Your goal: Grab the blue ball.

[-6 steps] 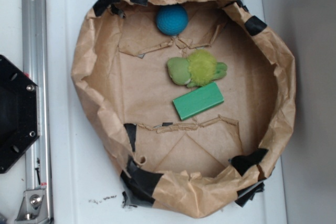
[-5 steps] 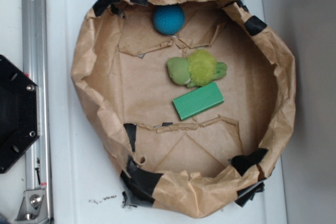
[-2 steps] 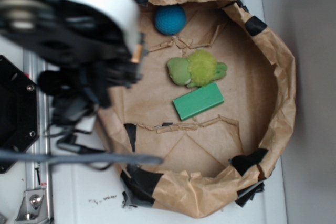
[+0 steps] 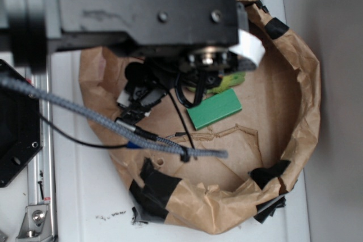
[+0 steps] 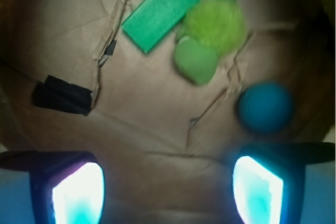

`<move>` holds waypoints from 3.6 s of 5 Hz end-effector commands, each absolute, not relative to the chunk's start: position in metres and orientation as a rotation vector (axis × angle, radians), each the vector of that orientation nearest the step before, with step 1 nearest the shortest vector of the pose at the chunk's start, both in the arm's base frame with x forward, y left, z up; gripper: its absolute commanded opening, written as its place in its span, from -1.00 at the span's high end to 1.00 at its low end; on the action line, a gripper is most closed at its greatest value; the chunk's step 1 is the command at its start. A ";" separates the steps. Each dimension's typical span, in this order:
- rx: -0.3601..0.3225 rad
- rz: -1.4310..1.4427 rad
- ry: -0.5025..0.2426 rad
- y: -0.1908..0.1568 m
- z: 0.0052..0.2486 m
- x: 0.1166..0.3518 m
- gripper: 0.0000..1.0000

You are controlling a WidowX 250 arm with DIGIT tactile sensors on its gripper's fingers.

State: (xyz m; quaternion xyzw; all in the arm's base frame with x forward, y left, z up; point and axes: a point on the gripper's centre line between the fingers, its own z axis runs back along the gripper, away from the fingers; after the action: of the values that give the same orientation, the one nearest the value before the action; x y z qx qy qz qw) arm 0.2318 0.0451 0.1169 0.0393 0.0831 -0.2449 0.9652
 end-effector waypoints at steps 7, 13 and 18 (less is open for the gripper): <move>0.227 -0.812 0.256 0.127 0.025 0.236 -1.00; 0.050 -0.642 0.130 0.035 0.147 0.246 1.00; 0.118 -0.616 0.043 0.072 0.098 0.242 -1.00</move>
State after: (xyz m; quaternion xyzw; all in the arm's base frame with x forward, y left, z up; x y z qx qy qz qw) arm 0.2340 0.0751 0.0898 0.0515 0.0331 -0.2918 0.9545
